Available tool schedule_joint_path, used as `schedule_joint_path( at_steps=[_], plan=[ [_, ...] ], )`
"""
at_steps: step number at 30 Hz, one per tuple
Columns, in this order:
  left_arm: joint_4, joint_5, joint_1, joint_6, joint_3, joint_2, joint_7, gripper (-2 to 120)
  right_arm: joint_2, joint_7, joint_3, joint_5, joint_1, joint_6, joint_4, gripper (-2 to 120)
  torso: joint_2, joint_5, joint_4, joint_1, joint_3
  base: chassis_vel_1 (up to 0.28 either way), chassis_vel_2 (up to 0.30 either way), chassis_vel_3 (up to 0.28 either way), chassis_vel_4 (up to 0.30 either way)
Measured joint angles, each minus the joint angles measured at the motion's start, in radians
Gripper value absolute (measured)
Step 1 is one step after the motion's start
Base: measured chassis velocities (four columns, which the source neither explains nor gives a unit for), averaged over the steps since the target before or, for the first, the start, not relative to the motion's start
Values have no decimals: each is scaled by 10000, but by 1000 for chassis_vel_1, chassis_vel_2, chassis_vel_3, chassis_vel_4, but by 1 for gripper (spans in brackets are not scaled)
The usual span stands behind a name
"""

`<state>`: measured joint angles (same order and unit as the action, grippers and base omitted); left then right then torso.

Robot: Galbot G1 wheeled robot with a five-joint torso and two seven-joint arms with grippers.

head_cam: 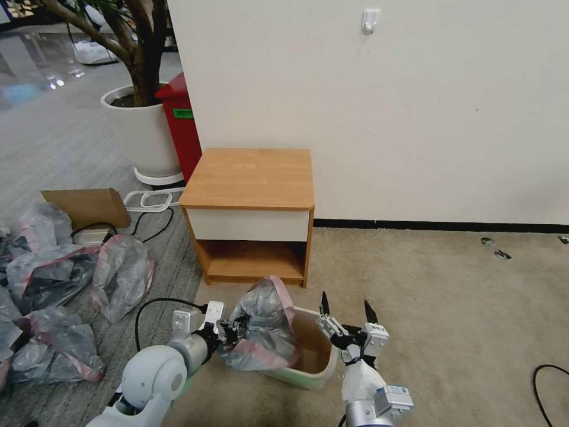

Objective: Pick up the garbage bag from the table and place it over the trash can.

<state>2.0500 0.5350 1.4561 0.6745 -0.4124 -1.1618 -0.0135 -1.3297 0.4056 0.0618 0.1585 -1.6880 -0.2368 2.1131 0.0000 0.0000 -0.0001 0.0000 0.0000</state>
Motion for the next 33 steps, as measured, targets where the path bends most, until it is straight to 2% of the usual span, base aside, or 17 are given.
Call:
schedule_joint_path(
  at_steps=[1, 2, 4, 6, 7, 9, 14, 18, 22, 24, 25, 28, 29, 33],
  plan=[
    [111, -240, 112, -344, -37, 0, -8, 0, 79, -566, 89, -279, -21, -162, 25, 100, 0, 0, 1, 0, 0, 0, 0, 0, 0],
    [111, -240, 112, -344, -37, 0, -8, 0, 79, -566, 89, -279, -21, -162, 25, 100, 0, 0, 1, 0, 0, 0, 0, 0, 0],
    [412, -540, 390, -957, -101, -8, -11, 0, 246, -2010, 255, -755, -28, -391, 101, 100, 0, 0, 1, 0, 0, 0, 0, 0, 0],
    [661, -822, 601, -1379, -150, -9, -4, 0, 354, -2559, 210, -775, 64, -288, 223, 100, 0, 0, 0, 0, 0, 0, 0, 0, 0],
    [661, -822, 601, -1379, -150, -9, -4, 0, 354, -2559, 210, -775, 64, -288, 223, 100, 0, 0, 0, 0, 0, 0, 0, 0, 0],
    [1198, -1290, 949, -1761, -235, -7, -50, 0, 387, -2869, 220, -999, 363, -137, 271, 100, 0, 1, 1, 0, 0, 0, 0, 0, 0],
    [2096, -1821, 1509, -1887, -306, -102, -407, 0, 395, -3588, 297, -1994, 828, -65, 169, 100, 0, 0, 1, 0, 0, 0, 0, 0, 0],
    [2328, -1998, 1707, -1934, -346, -298, -551, 0, 469, -3778, -57, -2300, 918, 125, 72, 100, 0, -1, 2, 0, 0, 0, 0, 0, 0],
    [2383, -2250, 1795, -2006, -477, -526, -605, 0, 458, -3756, -185, -3288, 866, 221, -11, 100, 0, 0, 1, 0, 0, 0, 0, 0, 0],
    [2446, -2387, 1843, -2055, -561, -647, -616, 0, 581, -3590, -480, -2933, 688, 828, 265, 99, 0, 0, 1, -1, -1, 0, 0, 0, 0],
    [2446, -2387, 1843, -2055, -561, -647, -616, 0, 581, -3590, -480, -2933, 688, 828, 265, 99, 0, 0, 1, -1, -1, 0, 0, 0, 0],
    [2657, -2414, 1921, -2079, -590, -739, -617, 0, 866, -3026, -1080, -982, 547, 2373, 828, 99, 0, -1, 1, 0, 0, 0, 0, 0, 0],
    [2657, -2414, 1921, -2079, -590, -739, -617, 0, 866, -3026, -1080, -982, 547, 2373, 828, 99, 0, -1, 1, 0, 0, 0, 0, 0, 0],
    [2789, -2446, 1920, -2088, -608, -685, -615, 0, 1082, -2693, -1171, 957, 750, 3739, 1262, 99, 0, 0, 1, 0, -1, 0, 0, 0, 0]
  ],
)
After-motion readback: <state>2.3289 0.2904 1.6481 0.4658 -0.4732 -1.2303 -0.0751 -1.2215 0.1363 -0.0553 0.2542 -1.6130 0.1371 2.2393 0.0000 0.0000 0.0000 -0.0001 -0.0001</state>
